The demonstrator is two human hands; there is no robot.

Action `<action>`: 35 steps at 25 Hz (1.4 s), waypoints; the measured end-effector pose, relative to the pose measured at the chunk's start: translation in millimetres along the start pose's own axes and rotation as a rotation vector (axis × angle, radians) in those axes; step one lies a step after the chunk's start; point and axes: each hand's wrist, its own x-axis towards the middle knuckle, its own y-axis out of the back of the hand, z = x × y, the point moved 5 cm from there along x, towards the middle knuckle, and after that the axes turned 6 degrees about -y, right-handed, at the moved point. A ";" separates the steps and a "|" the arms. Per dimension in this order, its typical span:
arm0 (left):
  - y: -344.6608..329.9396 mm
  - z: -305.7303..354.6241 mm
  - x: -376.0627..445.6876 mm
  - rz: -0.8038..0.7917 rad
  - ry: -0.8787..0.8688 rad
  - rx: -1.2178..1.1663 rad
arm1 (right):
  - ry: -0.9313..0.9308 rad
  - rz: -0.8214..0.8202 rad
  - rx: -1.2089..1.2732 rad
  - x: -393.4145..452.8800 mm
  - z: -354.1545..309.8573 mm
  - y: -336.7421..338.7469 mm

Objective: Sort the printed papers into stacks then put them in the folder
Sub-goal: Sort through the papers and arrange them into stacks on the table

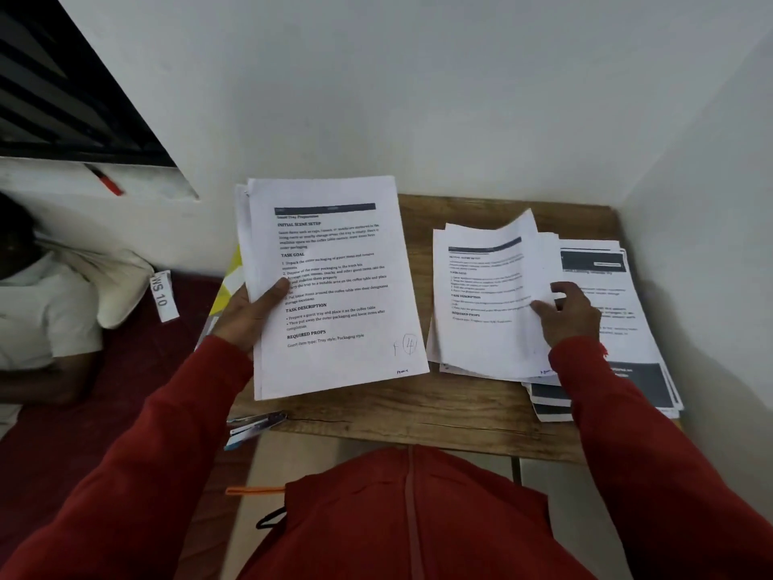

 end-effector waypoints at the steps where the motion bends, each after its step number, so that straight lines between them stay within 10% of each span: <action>1: 4.1 3.3 -0.8 0.020 -0.003 -0.004 | 0.001 0.031 -0.126 0.1 0.8 -0.6; 5: 2.2 10.5 -3.3 0.003 -0.026 -0.027 | 0.255 0.111 -0.097 -31.3 -44.4 -10.4; 8: -14.7 7.1 -6.3 -0.024 -0.007 -0.046 | 0.182 -0.535 0.323 -87.2 -93.6 -53.5; 10: -27.2 5.0 -7.6 -0.041 0.002 -0.037 | 0.127 -0.677 0.357 -105.1 -101.3 -75.7; 16: -40.6 0.3 -7.5 -0.060 0.005 -0.006 | 0.044 -0.568 0.481 -90.8 -87.3 -59.8; 25: -42.7 -4.5 -1.7 -0.089 0.031 -0.007 | 0.032 -0.014 -0.013 -15.4 -11.6 4.9; 35: -36.8 1.6 -2.7 -0.093 0.011 -0.028 | 0.120 0.151 -0.245 -30.6 -18.3 1.5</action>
